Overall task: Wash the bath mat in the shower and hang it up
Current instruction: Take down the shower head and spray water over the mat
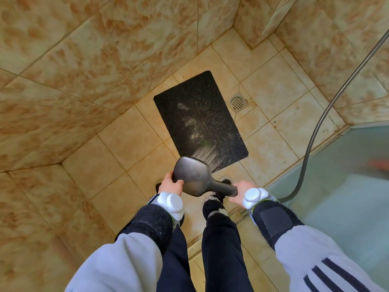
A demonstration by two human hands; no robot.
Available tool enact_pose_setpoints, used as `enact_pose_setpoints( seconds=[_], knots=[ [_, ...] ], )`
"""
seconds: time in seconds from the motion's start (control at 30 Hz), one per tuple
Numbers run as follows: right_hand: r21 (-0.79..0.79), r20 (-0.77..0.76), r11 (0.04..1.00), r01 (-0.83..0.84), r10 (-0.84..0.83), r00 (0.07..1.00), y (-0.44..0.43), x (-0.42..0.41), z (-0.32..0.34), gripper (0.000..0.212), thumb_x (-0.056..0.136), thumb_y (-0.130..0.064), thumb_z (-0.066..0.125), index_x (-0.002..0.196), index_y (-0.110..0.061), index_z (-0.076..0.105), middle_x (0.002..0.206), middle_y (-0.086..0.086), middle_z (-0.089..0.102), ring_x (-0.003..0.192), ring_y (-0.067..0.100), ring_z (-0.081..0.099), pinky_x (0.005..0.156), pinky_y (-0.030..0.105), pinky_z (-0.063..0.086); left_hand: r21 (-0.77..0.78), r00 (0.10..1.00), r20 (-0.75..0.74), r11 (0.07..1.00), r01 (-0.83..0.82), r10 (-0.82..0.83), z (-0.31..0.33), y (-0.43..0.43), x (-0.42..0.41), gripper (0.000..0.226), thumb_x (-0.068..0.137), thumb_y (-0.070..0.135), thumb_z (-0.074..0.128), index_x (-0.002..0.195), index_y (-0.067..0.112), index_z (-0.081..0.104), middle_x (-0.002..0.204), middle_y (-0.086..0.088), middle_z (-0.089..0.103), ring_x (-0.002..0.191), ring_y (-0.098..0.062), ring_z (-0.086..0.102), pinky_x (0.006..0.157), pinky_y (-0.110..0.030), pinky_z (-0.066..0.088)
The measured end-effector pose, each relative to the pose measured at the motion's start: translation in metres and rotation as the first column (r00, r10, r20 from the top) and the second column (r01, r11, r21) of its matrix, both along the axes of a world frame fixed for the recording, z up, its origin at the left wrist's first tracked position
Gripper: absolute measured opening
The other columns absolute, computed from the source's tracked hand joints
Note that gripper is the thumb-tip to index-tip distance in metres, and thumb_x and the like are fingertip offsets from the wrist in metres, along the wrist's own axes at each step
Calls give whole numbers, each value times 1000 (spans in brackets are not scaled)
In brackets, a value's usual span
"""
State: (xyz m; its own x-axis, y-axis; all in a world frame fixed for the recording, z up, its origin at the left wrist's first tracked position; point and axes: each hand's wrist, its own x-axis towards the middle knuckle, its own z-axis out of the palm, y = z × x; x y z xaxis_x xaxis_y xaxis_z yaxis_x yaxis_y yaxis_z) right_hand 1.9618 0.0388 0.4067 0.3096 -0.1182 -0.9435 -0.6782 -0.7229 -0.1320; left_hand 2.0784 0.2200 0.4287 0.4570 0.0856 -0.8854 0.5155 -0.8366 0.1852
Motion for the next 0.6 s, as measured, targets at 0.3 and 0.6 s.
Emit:
enact_pose_setpoints(
  seconds=[0.3, 0.6],
  knots=[
    [-105, 2, 994, 38, -38, 999, -33, -16, 11, 26, 85, -25, 60, 108, -16, 65, 86, 2, 56, 79, 23, 52, 68, 23, 39, -114, 990, -10, 984, 136, -138, 4, -36, -11, 50, 94, 18, 48, 143, 18, 38, 144, -2, 46, 130, -25, 46, 108, -32, 38],
    [-84, 5, 982, 171, -171, 985, -36, -21, 12, 3, 81, -21, 58, 80, -21, 56, 79, 4, 57, 73, 25, 50, 65, 22, 39, -121, 986, 17, 978, 169, -168, 8, -37, -4, 48, 94, 19, 48, 141, 20, 40, 143, -2, 48, 126, -25, 49, 103, -39, 44]
  ],
)
